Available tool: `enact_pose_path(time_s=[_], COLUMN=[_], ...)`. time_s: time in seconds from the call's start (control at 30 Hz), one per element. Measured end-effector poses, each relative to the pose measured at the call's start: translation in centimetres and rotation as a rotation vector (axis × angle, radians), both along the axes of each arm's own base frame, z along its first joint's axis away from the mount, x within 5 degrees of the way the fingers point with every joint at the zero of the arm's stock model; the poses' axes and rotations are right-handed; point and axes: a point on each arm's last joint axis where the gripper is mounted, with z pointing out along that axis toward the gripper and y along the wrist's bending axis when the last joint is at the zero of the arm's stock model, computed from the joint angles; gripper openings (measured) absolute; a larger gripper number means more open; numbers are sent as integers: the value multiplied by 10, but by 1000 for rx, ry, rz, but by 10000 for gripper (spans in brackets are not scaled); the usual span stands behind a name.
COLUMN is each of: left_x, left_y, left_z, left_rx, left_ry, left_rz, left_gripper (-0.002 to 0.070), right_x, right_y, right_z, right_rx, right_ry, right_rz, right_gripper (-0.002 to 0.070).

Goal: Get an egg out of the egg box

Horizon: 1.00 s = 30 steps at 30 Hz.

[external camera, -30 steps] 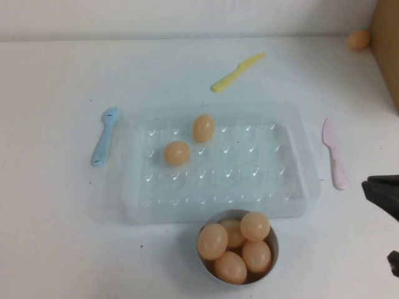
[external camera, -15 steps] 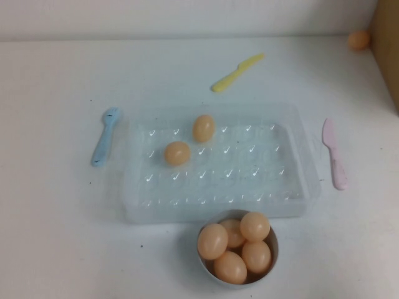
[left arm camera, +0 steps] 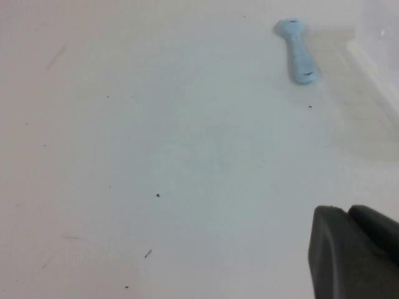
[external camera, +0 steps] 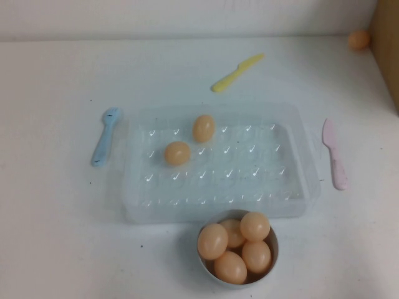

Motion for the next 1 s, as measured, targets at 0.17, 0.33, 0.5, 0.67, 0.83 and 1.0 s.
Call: enact_pose_path(time_s=[0.17, 0.33, 0.5, 0.67, 0.83, 1.0], left_x=[0, 0, 0, 0, 0, 0], left_y=[0, 0, 0, 0, 0, 0], left_z=[0, 0, 0, 0, 0, 0], left_rx=[0, 0, 0, 0, 0, 0], left_ry=[0, 0, 0, 0, 0, 0], left_rz=[0, 0, 0, 0, 0, 0], left_gripper=[-4, -4, -4, -4, -4, -4], right_x=[0, 0, -1, -3, -3, -3], right_y=[0, -1, 2, 4, 3, 3], right_z=[3, -2, -23, -34, -35, -35], right_rx=[21, 6, 40, 26, -9, -23], right_ry=[-35, 22, 251, 373, 384, 384], right_rz=[7, -10, 26, 41, 34, 31], right_gripper=[-18, -18, -18, -18, -18, -18])
